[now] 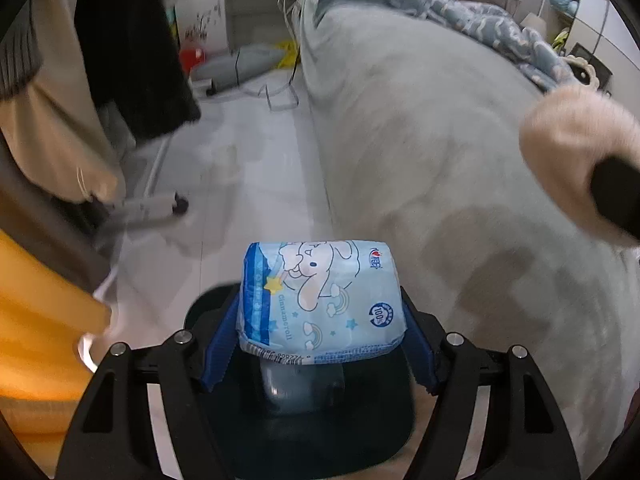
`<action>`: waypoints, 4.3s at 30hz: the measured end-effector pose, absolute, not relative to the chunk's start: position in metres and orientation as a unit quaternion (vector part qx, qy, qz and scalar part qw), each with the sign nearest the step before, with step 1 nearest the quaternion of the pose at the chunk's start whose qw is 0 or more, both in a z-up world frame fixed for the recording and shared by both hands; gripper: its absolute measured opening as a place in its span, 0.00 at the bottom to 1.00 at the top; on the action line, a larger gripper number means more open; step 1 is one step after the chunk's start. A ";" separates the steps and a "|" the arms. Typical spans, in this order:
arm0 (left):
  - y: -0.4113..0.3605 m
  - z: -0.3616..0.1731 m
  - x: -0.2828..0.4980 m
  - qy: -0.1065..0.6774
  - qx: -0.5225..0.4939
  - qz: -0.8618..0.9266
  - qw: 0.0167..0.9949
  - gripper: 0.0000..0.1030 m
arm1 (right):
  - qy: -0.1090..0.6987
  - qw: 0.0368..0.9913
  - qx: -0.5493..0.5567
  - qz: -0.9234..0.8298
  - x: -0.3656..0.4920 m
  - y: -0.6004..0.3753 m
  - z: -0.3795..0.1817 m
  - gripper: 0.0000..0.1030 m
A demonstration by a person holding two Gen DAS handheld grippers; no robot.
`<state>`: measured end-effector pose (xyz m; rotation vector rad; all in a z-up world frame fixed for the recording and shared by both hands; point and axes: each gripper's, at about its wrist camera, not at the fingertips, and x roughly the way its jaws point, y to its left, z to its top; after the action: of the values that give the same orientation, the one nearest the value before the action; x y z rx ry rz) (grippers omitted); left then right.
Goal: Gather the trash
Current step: 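Carry the diaper pack and tissue ball over the green bin with both tools, then open the left tool over the bin while the right tool releases the tissue ball, then grasp the bubble-wrap piece with the right tool while the left tool grasps the tape roll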
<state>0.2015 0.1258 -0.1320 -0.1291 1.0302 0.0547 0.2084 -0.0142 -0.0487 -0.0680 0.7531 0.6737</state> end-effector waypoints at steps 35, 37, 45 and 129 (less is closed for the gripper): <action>0.227 -0.144 0.156 0.552 -0.141 0.023 0.822 0.85 | 0.476 0.812 -0.071 0.331 0.220 0.086 -0.149 0.52; 0.235 -0.137 0.156 0.540 -0.143 0.035 0.828 0.82 | 0.482 0.810 -0.058 0.331 0.221 0.086 -0.153 0.52; 0.255 -0.105 0.152 0.484 -0.142 0.058 0.862 0.68 | 0.505 0.794 -0.085 0.328 0.217 0.095 -0.171 0.52; -0.034 -0.060 0.232 0.420 -0.069 -0.085 0.901 0.86 | 0.409 0.901 -0.023 0.144 0.225 -0.231 -0.093 0.72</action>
<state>0.2323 -0.0337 -0.0596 -0.1431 0.8695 -0.1750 0.2252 -0.2307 -0.0927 -0.0473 0.8456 0.2988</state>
